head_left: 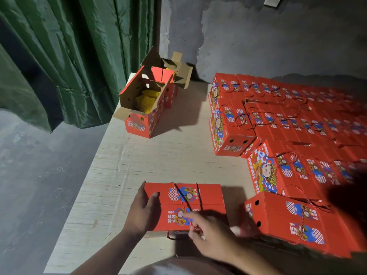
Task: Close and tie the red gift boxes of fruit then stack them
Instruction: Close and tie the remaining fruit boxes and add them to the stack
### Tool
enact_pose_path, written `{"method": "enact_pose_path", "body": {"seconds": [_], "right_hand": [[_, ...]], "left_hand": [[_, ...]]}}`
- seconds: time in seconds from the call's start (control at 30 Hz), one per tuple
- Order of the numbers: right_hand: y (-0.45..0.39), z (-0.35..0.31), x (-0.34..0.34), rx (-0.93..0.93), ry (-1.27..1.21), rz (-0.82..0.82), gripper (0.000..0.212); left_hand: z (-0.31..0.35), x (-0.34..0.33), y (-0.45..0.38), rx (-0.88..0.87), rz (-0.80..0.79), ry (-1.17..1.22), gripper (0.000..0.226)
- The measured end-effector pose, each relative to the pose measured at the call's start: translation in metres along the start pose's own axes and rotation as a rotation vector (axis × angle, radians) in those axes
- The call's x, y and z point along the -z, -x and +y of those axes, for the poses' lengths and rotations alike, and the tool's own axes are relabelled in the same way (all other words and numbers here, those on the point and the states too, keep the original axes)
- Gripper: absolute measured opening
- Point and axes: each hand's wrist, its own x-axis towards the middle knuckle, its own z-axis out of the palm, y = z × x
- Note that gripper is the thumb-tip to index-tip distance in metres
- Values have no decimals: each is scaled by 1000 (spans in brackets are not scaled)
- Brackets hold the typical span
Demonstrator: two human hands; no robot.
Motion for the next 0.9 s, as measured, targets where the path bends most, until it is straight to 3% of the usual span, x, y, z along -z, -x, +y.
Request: {"method": "enact_pose_path", "body": {"seconds": [0.13,0.3,0.43,0.53,0.63,0.7,0.8,0.9], "right_hand": [[13,12,-9,106,157,-113,46],[21,9,-16,229,409,60,30],[22,6,-24,237,476,46,35],[23,7,-35,217,528,65,38],[24,13,-44,208,508,89,39],[25,17,-47,221,509,102,38],[26,19,-51,214,516,85,39],[27,18,-50,212,495,82,42]], "left_hand": [[2,1,2,-6,-3,-5,18],[3,1,4,-22,3,-35,14],[1,0,3,-36,38,-91,27],[-7,1,16,130,219,-34,60],[-22,10,37,334,370,305,42],[-38,22,53,588,401,550,34],[-60,39,84,865,111,587,35],[-46,32,96,851,-219,453,32]]}}
